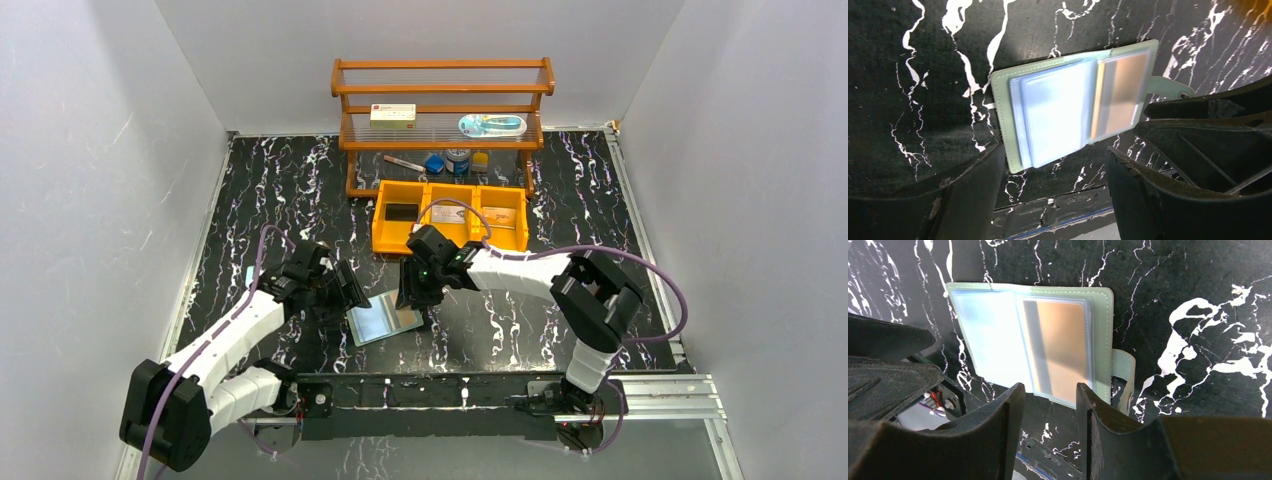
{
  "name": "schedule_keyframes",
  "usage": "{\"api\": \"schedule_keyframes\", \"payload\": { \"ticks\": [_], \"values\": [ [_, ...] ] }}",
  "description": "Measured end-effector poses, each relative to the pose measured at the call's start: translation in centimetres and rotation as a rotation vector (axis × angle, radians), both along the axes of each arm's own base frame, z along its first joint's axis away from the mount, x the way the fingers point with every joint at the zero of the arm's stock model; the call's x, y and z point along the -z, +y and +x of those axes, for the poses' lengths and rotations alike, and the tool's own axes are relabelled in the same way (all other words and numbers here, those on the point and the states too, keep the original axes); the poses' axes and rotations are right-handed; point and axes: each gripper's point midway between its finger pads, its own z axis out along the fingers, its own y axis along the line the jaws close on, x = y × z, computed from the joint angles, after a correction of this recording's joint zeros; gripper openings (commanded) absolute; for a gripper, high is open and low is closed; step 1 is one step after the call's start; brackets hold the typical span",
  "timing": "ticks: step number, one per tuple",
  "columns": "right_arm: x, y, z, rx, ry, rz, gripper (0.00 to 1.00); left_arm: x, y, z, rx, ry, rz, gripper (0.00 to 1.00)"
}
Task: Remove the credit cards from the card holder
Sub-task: Remove the credit card from the card holder.
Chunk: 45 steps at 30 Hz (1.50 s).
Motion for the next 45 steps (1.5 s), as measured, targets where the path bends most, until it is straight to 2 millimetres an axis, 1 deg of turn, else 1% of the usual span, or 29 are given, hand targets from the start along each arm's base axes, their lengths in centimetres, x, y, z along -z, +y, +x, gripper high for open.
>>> {"api": "schedule_keyframes", "payload": {
  "ticks": [3, 6, 9, 11, 14, 19, 23, 28, 33, 36, 38, 42, 45],
  "values": [
    [0.6, -0.2, -0.1, 0.001, 0.011, -0.025, 0.50, 0.7, 0.2, -0.4, -0.001, 0.025, 0.015, 0.71],
    [1.5, -0.4, -0.2, 0.002, 0.027, -0.053, 0.49, 1.5, 0.3, -0.8, 0.004, 0.049, 0.022, 0.66],
    [2.3, -0.5, -0.4, -0.001, 0.046, -0.070, 0.44, 2.3, 0.3, -1.2, 0.013, 0.079, 0.022, 0.60],
    [2.4, -0.5, -0.5, -0.001, 0.051, -0.070, 0.40, 2.6, 0.1, -1.4, 0.024, 0.090, 0.017, 0.57],
    [2.4, -0.5, -0.5, -0.004, 0.055, -0.070, 0.35, 3.1, -0.1, -1.7, 0.039, 0.102, 0.007, 0.49],
    [2.3, -0.4, -0.5, -0.005, 0.056, -0.072, 0.27, 3.5, -0.4, -1.9, 0.063, 0.103, -0.012, 0.40],
    [1.8, -0.1, -0.3, -0.005, 0.052, -0.068, 0.24, 3.5, -0.7, -1.8, 0.085, 0.098, -0.026, 0.38],
    [1.1, 0.3, 0.1, -0.005, 0.040, -0.064, 0.24, 3.7, -0.8, -1.8, 0.101, 0.098, -0.024, 0.38],
    [0.9, 0.4, -0.1, -0.012, 0.043, -0.058, 0.23, 3.7, -0.7, -1.8, 0.106, 0.095, -0.022, 0.36],
    [0.7, 0.6, -0.3, -0.018, 0.038, -0.051, 0.20, 3.7, -0.7, -1.8, 0.106, 0.094, -0.022, 0.35],
    [0.1, 0.9, -0.3, -0.022, 0.028, -0.033, 0.18, 3.7, -0.8, -1.8, 0.107, 0.092, -0.023, 0.35],
    [-2.4, 2.0, -0.2, -0.020, -0.007, 0.055, 0.18, 3.6, -0.9, -1.7, 0.111, 0.089, -0.030, 0.33],
    [-3.8, 2.5, -0.2, -0.023, -0.028, 0.108, 0.21, 3.5, -1.0, -1.7, 0.115, 0.085, -0.034, 0.32]
  ]
}}
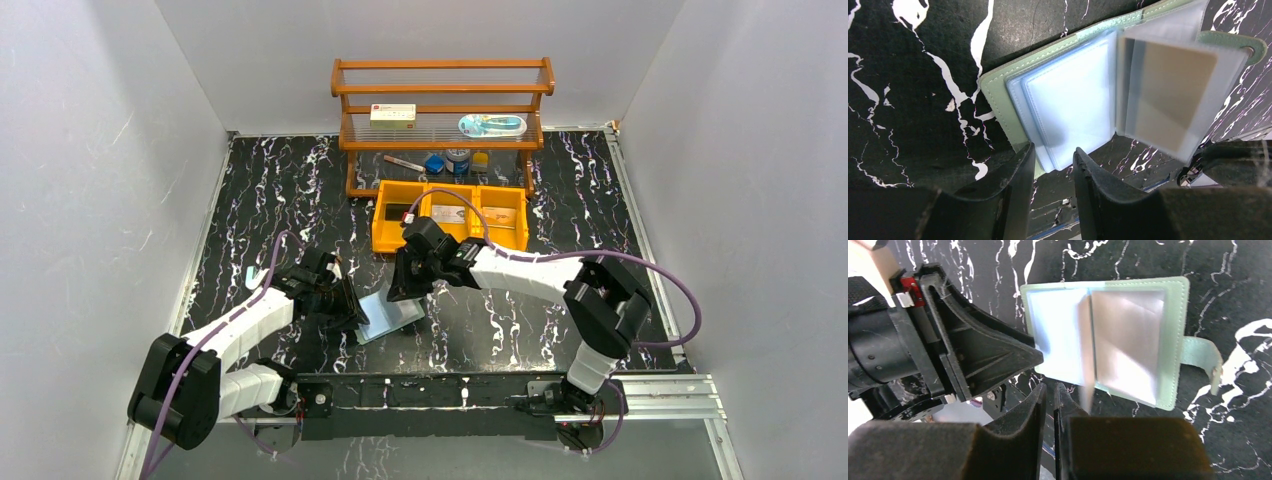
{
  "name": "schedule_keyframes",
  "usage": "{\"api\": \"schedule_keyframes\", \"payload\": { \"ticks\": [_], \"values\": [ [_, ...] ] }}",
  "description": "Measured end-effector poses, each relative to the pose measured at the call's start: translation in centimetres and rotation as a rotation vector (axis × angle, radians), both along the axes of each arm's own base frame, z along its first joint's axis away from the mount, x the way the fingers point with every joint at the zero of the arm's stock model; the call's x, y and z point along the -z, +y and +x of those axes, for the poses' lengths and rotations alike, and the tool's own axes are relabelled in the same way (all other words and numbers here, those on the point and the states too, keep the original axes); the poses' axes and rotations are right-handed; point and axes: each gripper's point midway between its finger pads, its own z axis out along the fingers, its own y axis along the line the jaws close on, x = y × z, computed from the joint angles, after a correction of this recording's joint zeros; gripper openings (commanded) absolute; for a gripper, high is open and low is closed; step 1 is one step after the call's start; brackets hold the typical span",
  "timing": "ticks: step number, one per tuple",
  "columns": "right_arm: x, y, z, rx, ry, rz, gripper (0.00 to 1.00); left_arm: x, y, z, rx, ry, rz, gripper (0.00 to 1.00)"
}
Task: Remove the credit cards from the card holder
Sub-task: Remove the credit card from the card holder.
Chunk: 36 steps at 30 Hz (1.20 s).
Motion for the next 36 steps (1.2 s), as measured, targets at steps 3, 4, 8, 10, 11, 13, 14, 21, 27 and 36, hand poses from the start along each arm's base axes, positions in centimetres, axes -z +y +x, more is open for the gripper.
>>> {"api": "schedule_keyframes", "payload": {
  "ticks": [3, 4, 8, 10, 11, 13, 14, 21, 27, 36],
  "values": [
    [-0.5, 0.5, -0.2, -0.015, 0.004, 0.034, 0.23, 0.0, 0.0, 0.0, 0.002, -0.002, 0.000, 0.31],
    [-0.5, 0.6, -0.3, -0.022, 0.010, 0.040, 0.24, 0.0, 0.0, 0.0, 0.002, -0.002, 0.000, 0.31],
    [0.1, 1.0, -0.8, -0.049, 0.043, 0.048, 0.31, 0.0, 0.0, 0.0, 0.003, -0.003, -0.001, 0.31],
    [0.9, 1.1, -0.9, -0.052, 0.059, 0.033, 0.36, 0.0, 0.0, 0.0, 0.003, -0.003, -0.001, 0.33],
    [1.5, 1.0, -1.0, -0.050, 0.066, 0.016, 0.41, 0.0, 0.0, 0.0, 0.003, -0.003, -0.001, 0.35],
    [2.5, 0.4, -1.0, -0.032, 0.074, -0.028, 0.49, -0.1, 0.0, 0.0, 0.002, -0.005, 0.000, 0.43],
    [2.8, 0.0, -0.9, -0.023, 0.072, -0.049, 0.51, -0.1, 0.1, 0.1, 0.000, -0.007, 0.003, 0.47],
    [3.7, -2.1, 0.7, 0.036, 0.008, -0.208, 0.49, -0.5, 0.8, 0.3, -0.027, -0.035, 0.035, 0.56],
    [4.9, -2.7, 1.4, 0.028, -0.008, -0.276, 0.47, -0.4, 0.9, 0.4, -0.031, -0.034, 0.045, 0.52],
    [6.1, -2.8, 1.2, 0.006, 0.015, -0.303, 0.38, 0.1, 0.7, 0.1, -0.016, -0.001, 0.039, 0.38]
  ]
}}
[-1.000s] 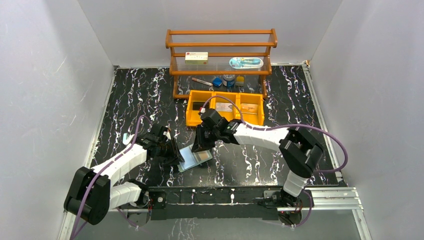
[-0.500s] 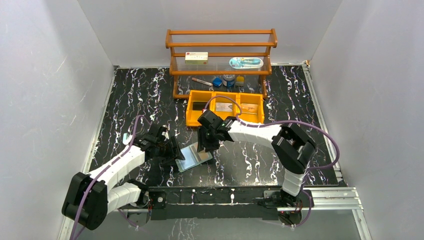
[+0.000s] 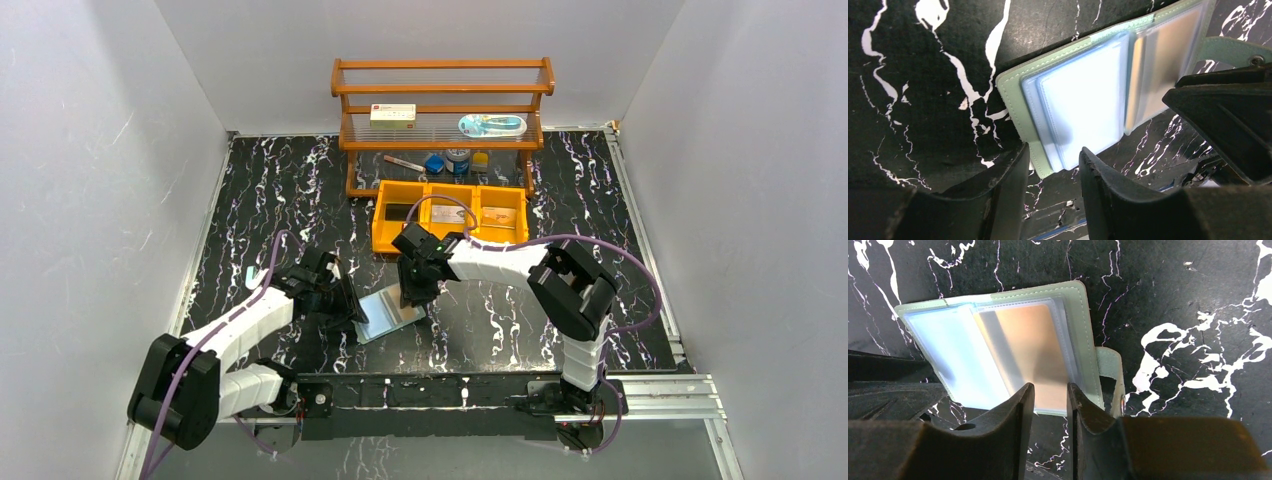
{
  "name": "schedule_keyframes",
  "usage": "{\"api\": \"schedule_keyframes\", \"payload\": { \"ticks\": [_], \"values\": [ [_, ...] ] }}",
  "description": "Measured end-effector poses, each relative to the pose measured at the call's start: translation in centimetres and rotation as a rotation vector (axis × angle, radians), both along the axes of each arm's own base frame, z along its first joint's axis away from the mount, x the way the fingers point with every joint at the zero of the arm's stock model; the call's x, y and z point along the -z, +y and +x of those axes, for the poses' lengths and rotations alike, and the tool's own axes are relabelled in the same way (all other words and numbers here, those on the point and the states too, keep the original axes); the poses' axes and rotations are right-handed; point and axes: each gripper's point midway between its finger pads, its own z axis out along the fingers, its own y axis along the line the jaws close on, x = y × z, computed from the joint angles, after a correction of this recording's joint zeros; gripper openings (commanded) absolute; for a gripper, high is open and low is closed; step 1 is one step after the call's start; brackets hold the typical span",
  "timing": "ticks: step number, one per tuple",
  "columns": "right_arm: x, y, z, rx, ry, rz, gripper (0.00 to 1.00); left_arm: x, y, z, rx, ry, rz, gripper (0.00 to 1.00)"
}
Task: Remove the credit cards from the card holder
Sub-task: Remove the credit card from the card holder.
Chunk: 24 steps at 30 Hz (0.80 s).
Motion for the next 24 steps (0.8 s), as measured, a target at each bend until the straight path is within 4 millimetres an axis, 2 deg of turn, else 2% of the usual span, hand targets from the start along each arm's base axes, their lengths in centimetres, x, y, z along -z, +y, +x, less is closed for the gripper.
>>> {"api": "schedule_keyframes", "payload": {
  "ticks": [6, 10, 19, 24],
  "values": [
    [-0.5, 0.8, -0.3, -0.018, 0.018, 0.047, 0.36, -0.2, -0.7, 0.2, 0.017, -0.005, -0.033, 0.35],
    [-1.0, 1.5, -0.4, -0.027, 0.020, 0.089, 0.40, 0.0, -0.9, 0.2, 0.026, 0.002, -0.043, 0.34],
    [-0.2, -1.3, 0.7, 0.011, -0.042, -0.056, 0.46, 0.2, -0.6, 0.1, 0.022, 0.005, -0.026, 0.39],
    [-0.2, -1.4, 0.8, 0.001, -0.043, -0.057, 0.40, 0.2, -0.5, 0.2, 0.015, 0.001, -0.019, 0.38]
  ]
}}
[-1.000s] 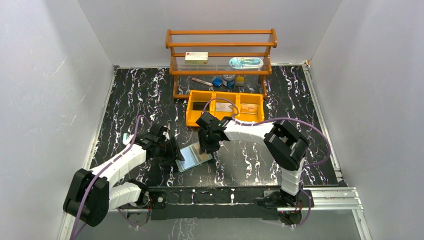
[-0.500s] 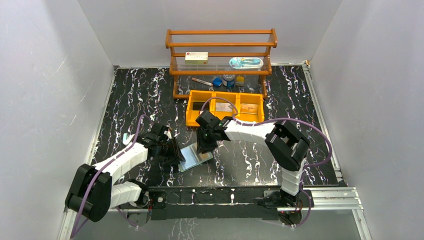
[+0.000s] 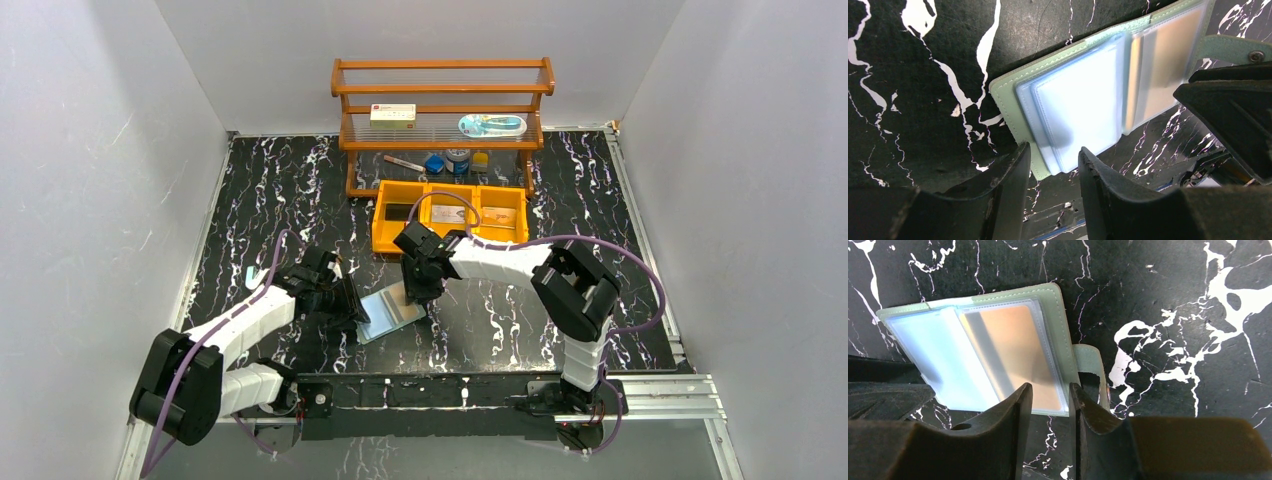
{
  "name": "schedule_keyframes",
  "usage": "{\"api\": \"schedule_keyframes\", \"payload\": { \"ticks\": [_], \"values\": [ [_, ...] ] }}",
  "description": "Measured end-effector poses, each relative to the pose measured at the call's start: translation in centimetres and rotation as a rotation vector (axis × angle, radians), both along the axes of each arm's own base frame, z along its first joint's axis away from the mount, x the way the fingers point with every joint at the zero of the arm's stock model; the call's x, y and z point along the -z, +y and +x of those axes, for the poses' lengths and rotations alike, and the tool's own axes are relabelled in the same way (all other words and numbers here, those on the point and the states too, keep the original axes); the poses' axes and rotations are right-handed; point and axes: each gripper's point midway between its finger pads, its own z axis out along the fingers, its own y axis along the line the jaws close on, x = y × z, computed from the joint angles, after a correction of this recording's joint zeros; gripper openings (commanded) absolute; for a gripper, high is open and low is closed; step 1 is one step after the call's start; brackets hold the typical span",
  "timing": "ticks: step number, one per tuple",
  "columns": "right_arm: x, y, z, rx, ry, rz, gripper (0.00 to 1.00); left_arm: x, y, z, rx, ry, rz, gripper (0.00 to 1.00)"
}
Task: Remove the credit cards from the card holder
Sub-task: Remove the credit card from the card holder.
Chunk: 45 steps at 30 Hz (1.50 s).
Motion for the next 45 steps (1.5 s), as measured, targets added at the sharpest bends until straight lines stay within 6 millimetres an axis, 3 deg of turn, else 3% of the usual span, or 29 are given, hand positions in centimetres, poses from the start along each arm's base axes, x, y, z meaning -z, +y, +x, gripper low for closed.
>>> {"api": "schedule_keyframes", "payload": {
  "ticks": [15, 26, 34, 40, 45],
  "values": [
    [-0.8, 1.8, -1.0, -0.044, 0.052, 0.093, 0.39, 0.1, -0.2, -0.1, 0.005, 0.001, -0.013, 0.35],
    [-0.9, 0.7, 0.2, -0.034, -0.005, 0.015, 0.43, 0.2, -0.1, 0.0, -0.011, 0.001, -0.011, 0.41],
    [0.0, 0.7, -0.2, -0.058, 0.019, 0.006, 0.41, 0.2, -0.1, 0.1, -0.018, 0.000, -0.009, 0.39],
    [0.5, 1.1, -0.5, -0.068, 0.041, 0.026, 0.31, 0.2, -0.1, 0.0, -0.017, 0.001, -0.010, 0.34],
    [0.5, 1.3, -0.7, -0.069, 0.047, 0.053, 0.31, 0.4, -0.3, 0.0, -0.021, 0.002, -0.027, 0.33]
  ]
}}
